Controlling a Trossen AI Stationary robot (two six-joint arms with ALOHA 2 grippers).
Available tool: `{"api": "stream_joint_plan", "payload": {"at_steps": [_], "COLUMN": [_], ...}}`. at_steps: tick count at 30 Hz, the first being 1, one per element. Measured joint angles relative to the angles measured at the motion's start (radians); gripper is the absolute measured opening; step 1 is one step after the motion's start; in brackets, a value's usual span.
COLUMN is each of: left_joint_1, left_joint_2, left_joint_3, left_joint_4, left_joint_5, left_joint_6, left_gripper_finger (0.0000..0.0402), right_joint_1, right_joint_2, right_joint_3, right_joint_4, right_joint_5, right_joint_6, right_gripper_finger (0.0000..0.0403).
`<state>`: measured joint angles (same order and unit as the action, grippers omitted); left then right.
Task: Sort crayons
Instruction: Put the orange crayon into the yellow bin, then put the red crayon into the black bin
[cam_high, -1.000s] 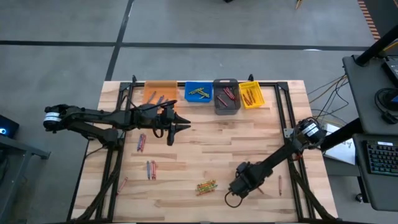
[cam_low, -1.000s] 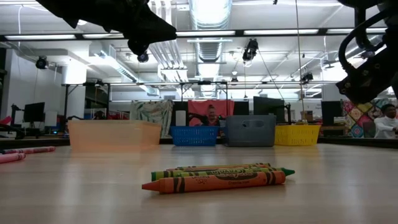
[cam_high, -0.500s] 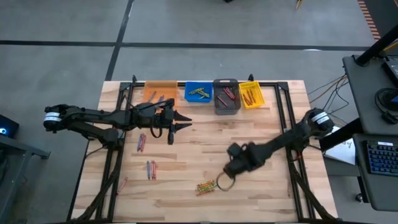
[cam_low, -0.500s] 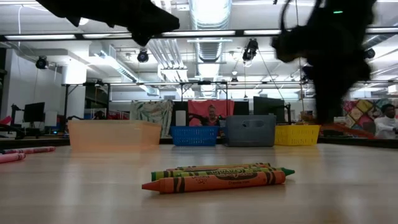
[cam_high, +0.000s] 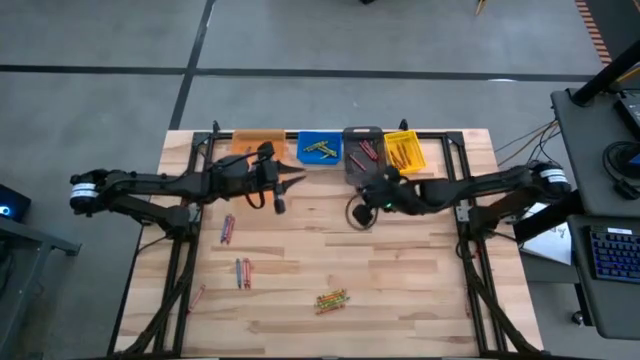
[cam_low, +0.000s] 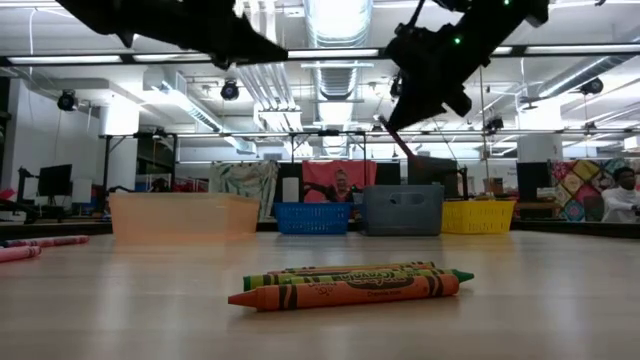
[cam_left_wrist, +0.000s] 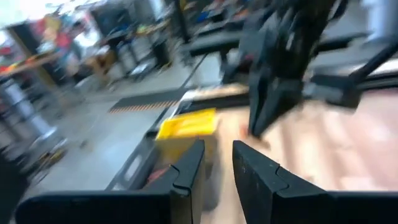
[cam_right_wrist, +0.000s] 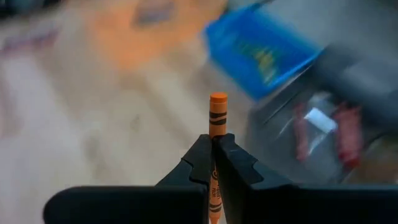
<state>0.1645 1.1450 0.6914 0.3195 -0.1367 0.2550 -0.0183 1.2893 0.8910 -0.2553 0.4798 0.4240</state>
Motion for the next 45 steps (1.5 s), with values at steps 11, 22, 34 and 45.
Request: {"api": "stream_joint_plan", "payload": {"at_steps": [11, 22, 34, 45], "left_joint_1": [0.047, 0.048, 0.048, 0.048], "left_joint_2": [0.0, 0.0, 0.0, 0.0], "left_joint_3": [0.0, 0.0, 0.0, 0.0], "left_joint_4": [-0.016, -0.022, -0.032, -0.054], "left_joint_5": [-0.021, -0.021, -0.02, -0.02], "left_joint_6": [-0.021, -0.031, -0.054, -0.064], "left_gripper_finger": [0.0064, 0.0064, 0.0064, 0.0064], "right_joint_1": [-0.354, -0.83, -0.861, -0.853], "right_joint_2": [-0.075, 0.089, 0.237, 0.231], "right_joint_3": [-0.045, 0.088, 0.147, 0.164], "right_joint_4": [0.168, -0.198, -0.353, -0.399], "right_joint_5": [0.148, -0.256, -0.324, -0.33], "right_joint_6": [-0.116, -0.042, -0.025, -0.015], "right_gripper_finger": [0.0008, 0.0008, 0.001, 0.0077]}}
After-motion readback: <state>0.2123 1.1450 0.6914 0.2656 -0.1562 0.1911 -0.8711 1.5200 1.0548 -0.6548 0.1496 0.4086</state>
